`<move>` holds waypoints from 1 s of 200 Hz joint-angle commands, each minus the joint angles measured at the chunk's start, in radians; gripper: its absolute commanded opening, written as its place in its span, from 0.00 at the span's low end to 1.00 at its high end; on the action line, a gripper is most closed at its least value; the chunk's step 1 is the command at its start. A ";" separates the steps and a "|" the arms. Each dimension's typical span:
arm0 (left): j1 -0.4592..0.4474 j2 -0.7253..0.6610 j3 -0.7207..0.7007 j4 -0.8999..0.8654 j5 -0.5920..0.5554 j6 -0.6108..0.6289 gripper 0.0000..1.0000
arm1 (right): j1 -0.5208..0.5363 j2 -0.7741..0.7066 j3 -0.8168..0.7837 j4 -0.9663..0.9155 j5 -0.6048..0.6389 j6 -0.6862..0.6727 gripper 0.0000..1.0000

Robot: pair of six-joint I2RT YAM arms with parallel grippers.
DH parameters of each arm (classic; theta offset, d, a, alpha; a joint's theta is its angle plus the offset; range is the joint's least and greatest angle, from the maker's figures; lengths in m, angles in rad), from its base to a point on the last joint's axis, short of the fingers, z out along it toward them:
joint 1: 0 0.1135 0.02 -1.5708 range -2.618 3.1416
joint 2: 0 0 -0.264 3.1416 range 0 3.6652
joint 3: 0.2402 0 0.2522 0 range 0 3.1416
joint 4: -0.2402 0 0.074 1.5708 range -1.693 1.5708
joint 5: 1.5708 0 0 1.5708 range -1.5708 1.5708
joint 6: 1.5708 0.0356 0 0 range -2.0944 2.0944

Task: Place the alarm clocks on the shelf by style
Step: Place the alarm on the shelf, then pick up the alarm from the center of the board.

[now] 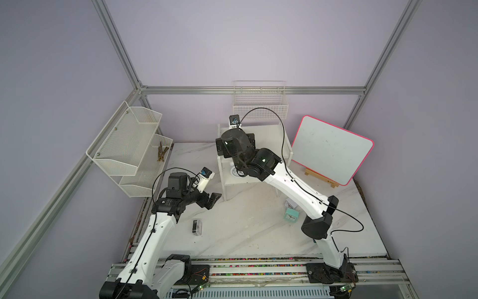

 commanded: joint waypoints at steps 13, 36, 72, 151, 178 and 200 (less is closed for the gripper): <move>0.006 -0.010 0.005 0.008 0.012 0.016 0.99 | 0.027 -0.205 -0.158 0.000 -0.043 -0.017 0.99; 0.006 -0.010 0.002 0.009 0.018 0.021 1.00 | 0.031 -0.338 -0.347 0.028 -0.082 0.006 1.00; 0.006 -0.010 0.003 -0.001 0.030 0.031 1.00 | 0.034 -0.583 -0.726 0.125 -0.146 0.062 0.99; 0.004 0.007 -0.003 -0.015 0.100 0.045 1.00 | 0.035 -0.973 -1.451 0.327 -0.221 0.272 0.99; 0.001 0.016 -0.003 -0.023 0.116 0.054 1.00 | 0.036 -1.028 -1.639 0.414 -0.217 0.360 0.99; -0.004 0.020 -0.002 -0.041 0.136 0.066 1.00 | 0.035 -1.026 -1.736 0.450 -0.185 0.443 0.99</move>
